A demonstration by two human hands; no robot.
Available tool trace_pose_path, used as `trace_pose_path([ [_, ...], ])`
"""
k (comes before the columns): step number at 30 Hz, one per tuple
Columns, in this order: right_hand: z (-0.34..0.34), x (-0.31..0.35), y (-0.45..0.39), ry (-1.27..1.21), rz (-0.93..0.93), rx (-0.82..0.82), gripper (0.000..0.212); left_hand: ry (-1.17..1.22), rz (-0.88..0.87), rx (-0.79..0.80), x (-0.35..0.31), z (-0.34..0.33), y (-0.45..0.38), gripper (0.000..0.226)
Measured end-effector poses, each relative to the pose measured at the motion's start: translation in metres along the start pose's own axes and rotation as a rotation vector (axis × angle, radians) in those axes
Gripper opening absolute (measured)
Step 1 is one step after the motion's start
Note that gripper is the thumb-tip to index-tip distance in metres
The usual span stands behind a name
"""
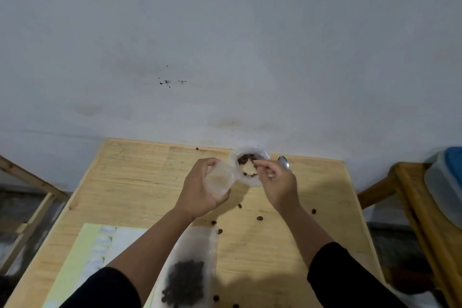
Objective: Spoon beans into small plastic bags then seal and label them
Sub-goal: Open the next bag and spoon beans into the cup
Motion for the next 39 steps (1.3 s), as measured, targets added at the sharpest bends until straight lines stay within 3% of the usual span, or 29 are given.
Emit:
trace_pose_path([
  [2, 0.016, -0.040, -0.001, 0.178, -0.127, -0.159, 0.020, -0.020, 0.044, -0.014, 0.008, -0.001, 0.000, 0.072],
  [5, 0.026, -0.093, 0.006, 0.344, -0.427, -0.140, 0.023, -0.049, 0.110, -0.033, 0.015, -0.005, 0.001, 0.076],
  [10, 0.023, -0.119, 0.011, 0.451, -0.466, -0.115, 0.017, -0.041, 0.162, -0.023, 0.014, -0.017, -0.001, 0.077],
  [16, 0.021, -0.130, 0.007, 0.317, -0.660, -0.183, 0.024, -0.016, 0.180, 0.021, 0.014, -0.029, -0.004, 0.079],
  [20, 0.029, -0.115, 0.009, 0.172, -0.668, -0.321, 0.020, -0.014, 0.164, 0.054, 0.012, -0.034, -0.009, 0.081],
  [25, 0.041, -0.080, 0.011, 0.046, -0.497, -0.493, 0.018, 0.009, 0.183, 0.093, 0.013, -0.042, -0.015, 0.082],
  [32, 0.030, -0.047, 0.014, -0.151, -0.242, -0.309, 0.017, 0.038, 0.210, 0.138, 0.016, -0.057, -0.018, 0.085],
  [35, 0.021, -0.045, 0.016, -0.143, -0.207, -0.275, 0.009, 0.049, 0.223, 0.151, 0.017, -0.062, -0.019, 0.085],
  [39, 0.013, -0.058, 0.012, -0.086, -0.222, -0.316, 0.013, 0.075, 0.238, 0.176, 0.017, -0.065, -0.021, 0.083],
])
Point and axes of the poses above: each hand's wrist, its own y-axis away from the middle knuckle, its own z-axis out of the back of the hand, x = y × z, the point moved 5 cm from there along -y, towards the middle knuckle, and after that the axes turned 7 degrees about -y, right-handed, at the moved point
